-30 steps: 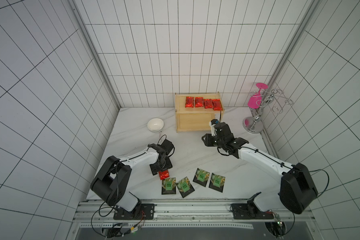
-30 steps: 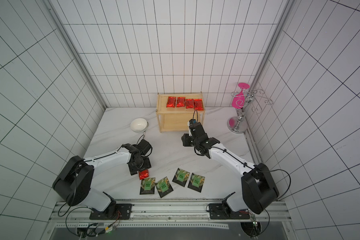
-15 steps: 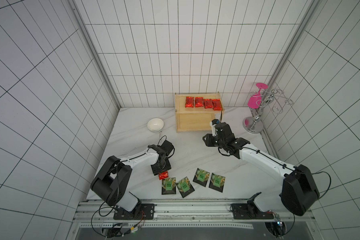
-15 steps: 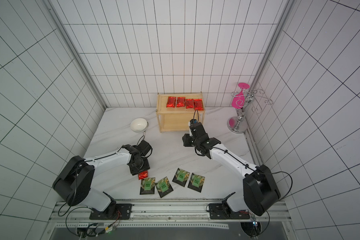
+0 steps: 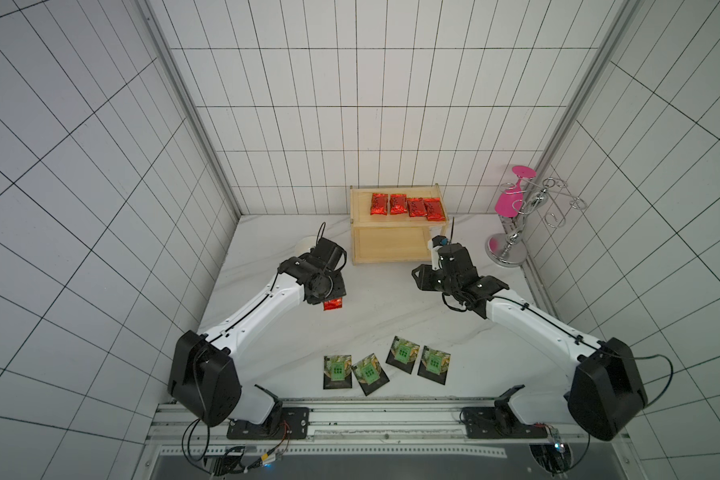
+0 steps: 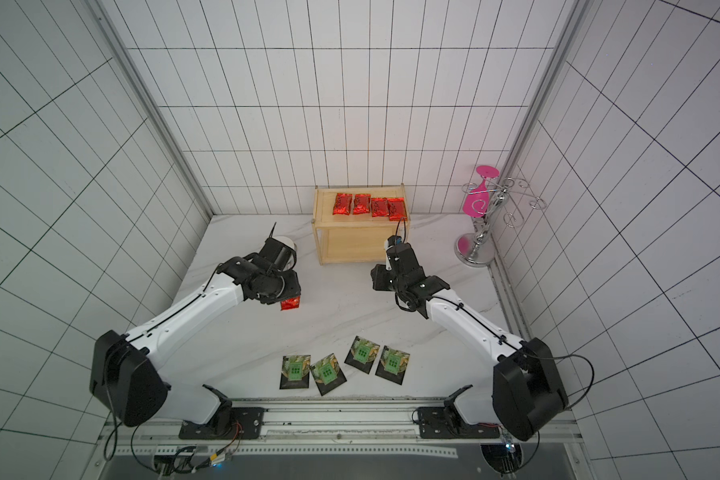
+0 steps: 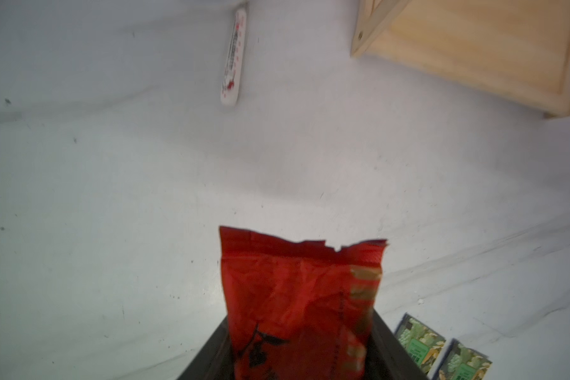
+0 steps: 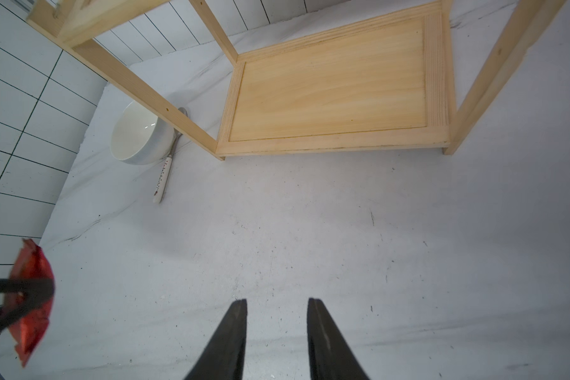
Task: Place the tea bags on the shelf by color
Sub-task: Place the tea bag on the shelf.
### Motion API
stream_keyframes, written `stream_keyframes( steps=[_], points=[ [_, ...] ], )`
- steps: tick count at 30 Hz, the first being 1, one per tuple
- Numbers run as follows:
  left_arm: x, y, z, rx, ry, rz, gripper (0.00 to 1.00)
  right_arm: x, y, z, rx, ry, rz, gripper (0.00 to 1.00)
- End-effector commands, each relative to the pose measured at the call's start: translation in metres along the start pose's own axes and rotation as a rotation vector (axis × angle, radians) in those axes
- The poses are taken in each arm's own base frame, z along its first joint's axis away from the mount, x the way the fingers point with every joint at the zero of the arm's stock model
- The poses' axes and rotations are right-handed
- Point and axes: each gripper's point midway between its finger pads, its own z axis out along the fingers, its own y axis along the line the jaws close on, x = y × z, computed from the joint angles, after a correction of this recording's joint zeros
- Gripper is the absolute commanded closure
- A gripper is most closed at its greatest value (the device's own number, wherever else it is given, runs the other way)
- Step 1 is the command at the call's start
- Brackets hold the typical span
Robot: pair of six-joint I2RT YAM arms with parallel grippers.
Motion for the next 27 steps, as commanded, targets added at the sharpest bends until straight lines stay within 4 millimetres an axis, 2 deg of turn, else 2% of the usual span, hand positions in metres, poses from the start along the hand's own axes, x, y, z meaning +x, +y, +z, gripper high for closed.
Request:
stream_keyframes(
  steps=[1, 6, 14, 17, 20, 27],
  points=[
    [-0.044, -0.012, -0.02, -0.004, -0.096, 0.126, 0.47, 0.015, -0.019, -0.005, 0.042, 0.014, 0.019, 0.66],
    [-0.102, -0.061, -0.04, 0.107, -0.249, 0.23, 0.47, 0.019, -0.026, -0.011, 0.034, 0.015, 0.049, 0.66],
    [-0.178, -0.106, -0.041, 0.176, -0.387, 0.235, 0.46, 0.033, -0.026, -0.025, -0.02, 0.055, 0.118, 0.67],
    [-0.197, -0.121, -0.042, 0.21, -0.453, 0.241, 0.45, 0.037, -0.028, -0.03, -0.011, 0.067, 0.113, 0.67],
    [-0.21, -0.126, -0.036, 0.205, -0.475, 0.238, 0.45, 0.041, -0.029, -0.034, -0.014, 0.073, 0.126, 0.67],
    [-0.222, -0.138, -0.018, 0.28, -0.493, 0.21, 0.44, 0.044, -0.028, -0.03, -0.031, 0.081, 0.139, 0.67]
  ],
)
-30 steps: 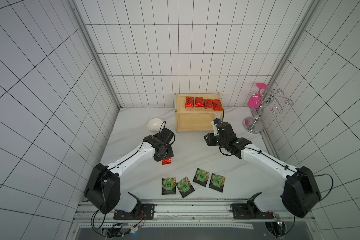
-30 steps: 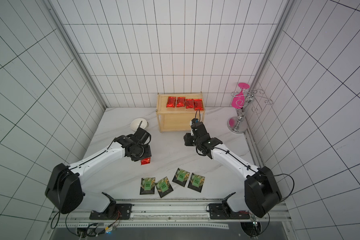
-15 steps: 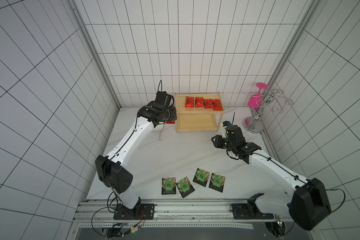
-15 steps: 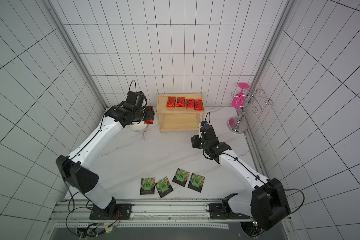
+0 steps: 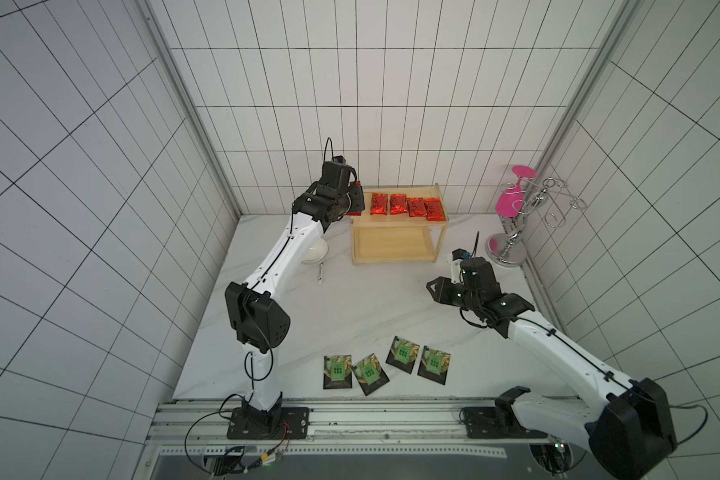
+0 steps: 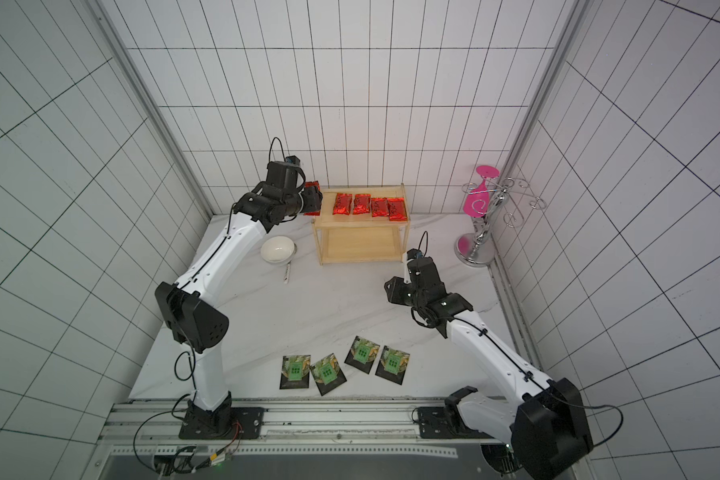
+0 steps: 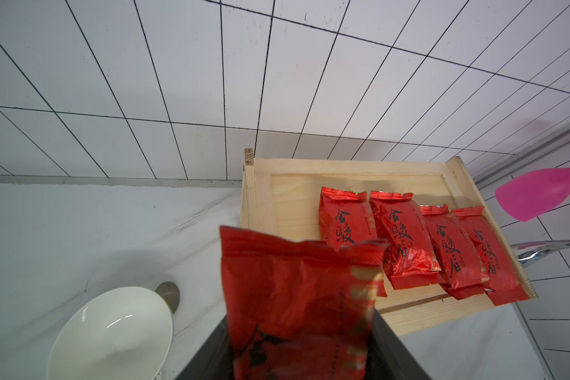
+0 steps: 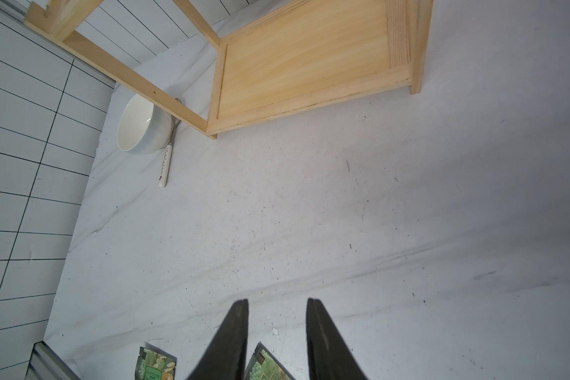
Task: Place the tea bags on the shelf by color
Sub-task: Place the tea bag on the shelf.
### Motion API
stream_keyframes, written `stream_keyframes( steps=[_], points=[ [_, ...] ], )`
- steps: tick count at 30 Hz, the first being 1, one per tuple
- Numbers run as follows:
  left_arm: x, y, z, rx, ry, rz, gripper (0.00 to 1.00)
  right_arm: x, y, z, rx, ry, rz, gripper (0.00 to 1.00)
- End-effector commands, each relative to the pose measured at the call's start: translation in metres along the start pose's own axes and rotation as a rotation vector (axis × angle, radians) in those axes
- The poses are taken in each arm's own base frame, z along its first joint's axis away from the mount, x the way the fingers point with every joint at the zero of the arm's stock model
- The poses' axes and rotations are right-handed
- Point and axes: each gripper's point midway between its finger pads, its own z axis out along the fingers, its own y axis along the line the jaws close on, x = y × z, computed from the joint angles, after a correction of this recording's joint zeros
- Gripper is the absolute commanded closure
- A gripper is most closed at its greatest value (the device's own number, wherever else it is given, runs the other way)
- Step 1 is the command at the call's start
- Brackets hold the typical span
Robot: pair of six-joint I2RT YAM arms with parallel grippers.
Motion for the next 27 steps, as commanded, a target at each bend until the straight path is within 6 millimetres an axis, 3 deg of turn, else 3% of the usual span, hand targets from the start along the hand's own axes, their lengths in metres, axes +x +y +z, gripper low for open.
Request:
stream_keyframes(
  steps=[1, 10, 27],
  points=[
    [-0.011, -0.005, 0.012, 0.044, -0.048, -0.021, 0.44, 0.009, -0.007, 0.004, 0.009, 0.034, 0.019, 0.67],
    [0.0, 0.009, 0.04, 0.072, -0.017, -0.096, 0.44, 0.006, 0.0, 0.016, -0.022, 0.055, 0.021, 0.67],
    [0.01, 0.008, 0.057, 0.043, -0.014, -0.057, 0.42, 0.011, -0.005, 0.025, -0.036, 0.081, 0.041, 0.67]
  ],
)
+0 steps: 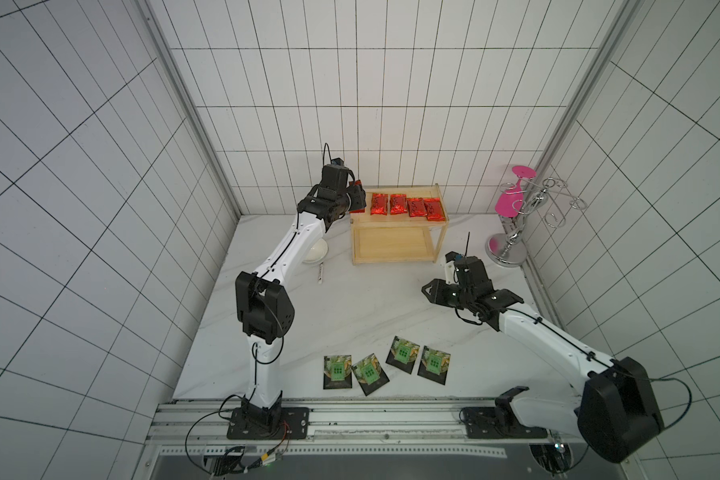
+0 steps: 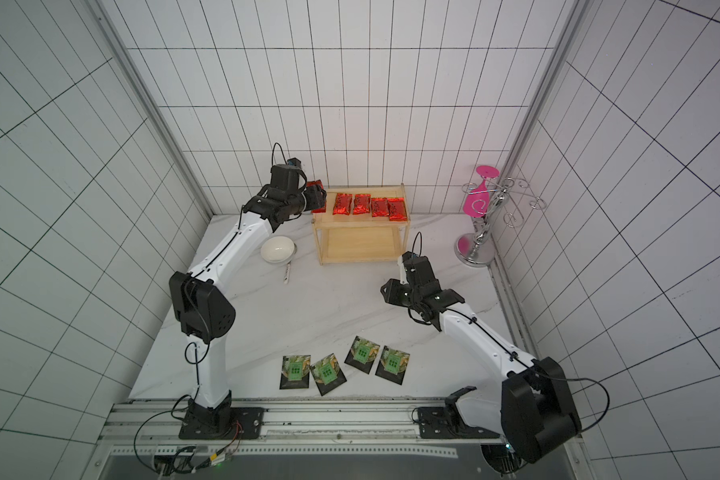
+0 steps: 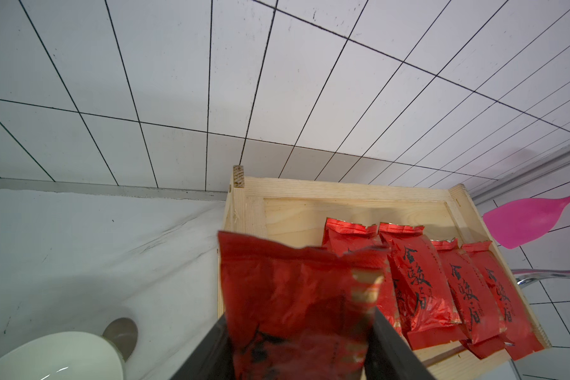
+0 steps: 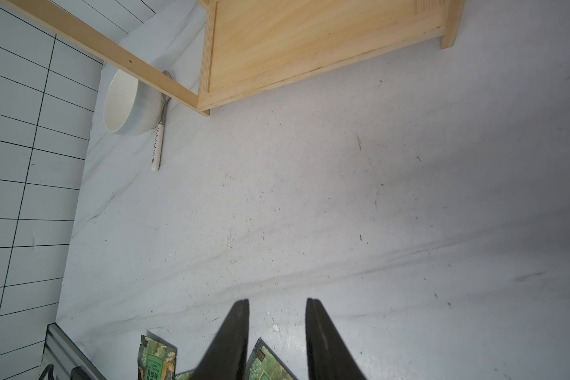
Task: Place the tea bags on the shelf by color
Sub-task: Place the tea bag on the shelf, then move the tea bag to the center of the board.
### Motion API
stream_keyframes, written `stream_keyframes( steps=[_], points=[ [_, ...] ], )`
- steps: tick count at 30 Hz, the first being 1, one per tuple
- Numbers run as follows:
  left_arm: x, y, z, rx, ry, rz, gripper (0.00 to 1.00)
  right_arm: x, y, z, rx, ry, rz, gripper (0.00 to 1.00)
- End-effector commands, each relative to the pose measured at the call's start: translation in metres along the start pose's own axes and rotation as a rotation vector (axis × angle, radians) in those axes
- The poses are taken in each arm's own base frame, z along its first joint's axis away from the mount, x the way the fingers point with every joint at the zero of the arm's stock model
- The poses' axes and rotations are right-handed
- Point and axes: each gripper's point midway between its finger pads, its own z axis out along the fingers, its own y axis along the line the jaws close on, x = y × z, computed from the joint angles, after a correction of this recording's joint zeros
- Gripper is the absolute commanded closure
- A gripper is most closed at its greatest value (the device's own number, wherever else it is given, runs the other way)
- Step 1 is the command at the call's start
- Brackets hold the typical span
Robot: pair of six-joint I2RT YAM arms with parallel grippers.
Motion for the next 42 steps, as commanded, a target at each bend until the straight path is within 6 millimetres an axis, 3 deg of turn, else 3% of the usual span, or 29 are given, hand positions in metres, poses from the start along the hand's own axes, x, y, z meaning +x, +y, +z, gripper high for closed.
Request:
stream_keyframes(
  steps=[1, 17, 21, 25, 30, 36, 39, 42],
  points=[
    [0.007, 0.005, 0.013, -0.021, 0.002, 0.019, 0.41, -0.001, -0.002, 0.001, -0.011, -0.001, 0.015, 0.67],
    [0.008, 0.004, 0.019, -0.02, 0.001, 0.006, 0.33, -0.002, -0.003, 0.0, -0.021, 0.001, 0.019, 0.67],
    [-0.001, 0.0, 0.001, -0.019, -0.008, -0.005, 0.34, -0.004, -0.001, -0.003, -0.027, -0.013, -0.009, 0.67],
    [-0.011, -0.003, -0.043, -0.031, -0.025, -0.053, 0.34, -0.006, 0.007, -0.007, -0.066, -0.043, -0.079, 0.65],
    [0.029, 0.008, -0.092, -0.063, 0.017, -0.124, 0.3, 0.014, 0.029, -0.002, -0.028, -0.072, -0.294, 0.61],
    [0.115, 0.053, -0.133, -0.154, 0.149, -0.219, 0.28, 0.072, 0.076, 0.019, -0.033, -0.077, -0.658, 0.55],
    [0.155, 0.078, -0.145, -0.177, 0.2, -0.301, 0.28, 0.107, 0.105, 0.027, -0.05, -0.094, -0.87, 0.41],
    [0.181, 0.105, -0.155, -0.199, 0.234, -0.375, 0.28, 0.137, 0.124, 0.043, -0.006, -0.062, -1.049, 0.29]
  ],
)
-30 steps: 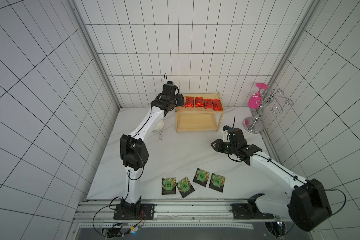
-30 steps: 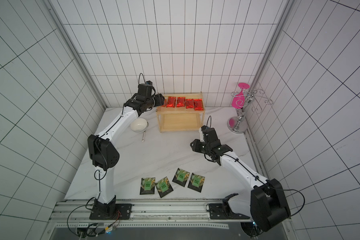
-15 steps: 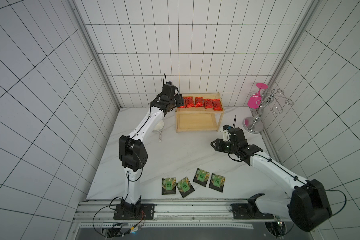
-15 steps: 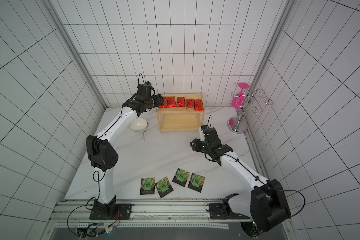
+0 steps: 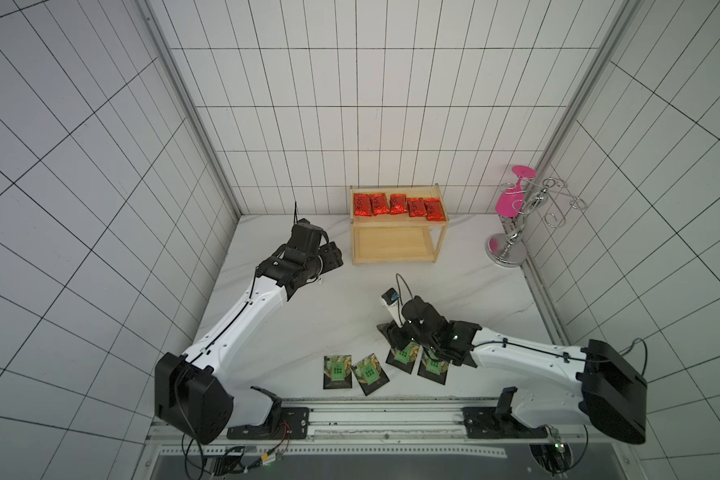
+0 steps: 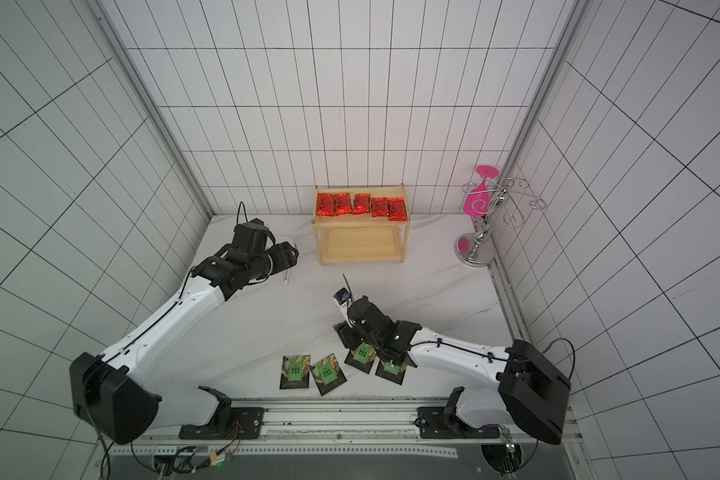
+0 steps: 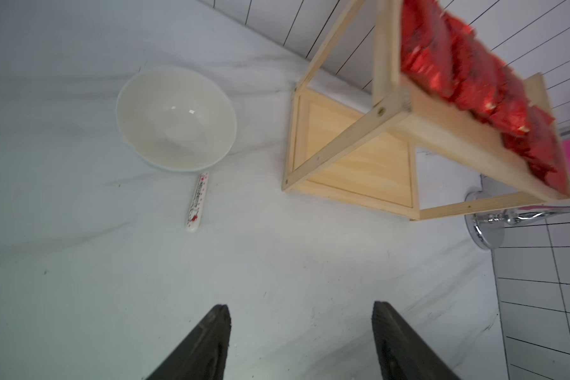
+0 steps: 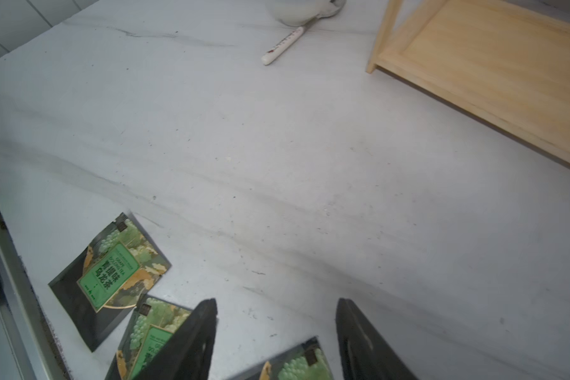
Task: Place the tea bags on the shelf by color
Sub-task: Move the tea bag to the center of the board.
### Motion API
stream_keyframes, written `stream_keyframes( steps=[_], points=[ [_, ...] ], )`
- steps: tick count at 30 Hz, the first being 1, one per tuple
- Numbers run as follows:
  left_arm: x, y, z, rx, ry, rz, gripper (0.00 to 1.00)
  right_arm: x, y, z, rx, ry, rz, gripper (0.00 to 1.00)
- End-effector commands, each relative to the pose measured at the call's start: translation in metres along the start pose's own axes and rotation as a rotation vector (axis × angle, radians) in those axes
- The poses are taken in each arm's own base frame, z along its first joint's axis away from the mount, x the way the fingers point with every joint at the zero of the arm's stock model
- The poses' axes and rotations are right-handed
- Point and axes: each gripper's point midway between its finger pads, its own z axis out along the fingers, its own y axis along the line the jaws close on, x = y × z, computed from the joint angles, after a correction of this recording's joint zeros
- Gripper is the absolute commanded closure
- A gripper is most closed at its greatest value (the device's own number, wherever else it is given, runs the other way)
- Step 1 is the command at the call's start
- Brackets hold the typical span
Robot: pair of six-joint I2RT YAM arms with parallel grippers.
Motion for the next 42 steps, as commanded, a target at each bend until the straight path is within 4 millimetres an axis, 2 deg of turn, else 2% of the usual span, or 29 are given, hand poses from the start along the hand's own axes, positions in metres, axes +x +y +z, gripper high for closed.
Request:
stream_keyframes(
  steps=[1, 5, 8, 11, 14, 18, 21, 24, 30, 42],
  points=[
    [0.014, 0.029, -0.001, -0.012, 0.033, -0.11, 0.28, 0.0, 0.015, 0.018, 0.117, 0.03, -0.238, 0.28],
    [0.036, 0.066, 0.003, -0.047, 0.102, -0.184, 0.27, 0.007, 0.053, 0.038, 0.102, 0.071, -0.389, 0.23],
    [0.056, 0.084, 0.01, -0.079, 0.168, -0.237, 0.27, 0.005, 0.082, 0.043, 0.057, 0.065, -0.485, 0.24],
    [0.068, 0.09, 0.019, -0.061, 0.205, -0.264, 0.27, 0.002, 0.1, 0.046, 0.044, 0.07, -0.533, 0.25],
    [0.074, 0.096, 0.023, -0.07, 0.214, -0.28, 0.27, 0.002, 0.109, 0.047, 0.014, 0.069, -0.536, 0.25],
    [0.069, 0.103, 0.026, -0.056, 0.211, -0.303, 0.25, 0.009, 0.126, 0.054, -0.023, 0.103, -0.597, 0.25],
    [0.058, 0.107, 0.026, -0.062, 0.215, -0.317, 0.24, 0.014, 0.126, 0.06, -0.002, 0.127, -0.62, 0.24],
    [0.055, 0.107, 0.028, -0.058, 0.223, -0.323, 0.24, 0.02, 0.117, 0.064, 0.012, 0.145, -0.607, 0.24],
    [0.063, 0.107, 0.035, -0.045, 0.25, -0.34, 0.24, 0.021, 0.11, 0.07, 0.018, 0.153, -0.568, 0.24],
    [0.078, 0.122, 0.033, -0.069, 0.269, -0.372, 0.24, 0.029, 0.074, 0.09, 0.037, 0.192, -0.45, 0.24]
  ],
)
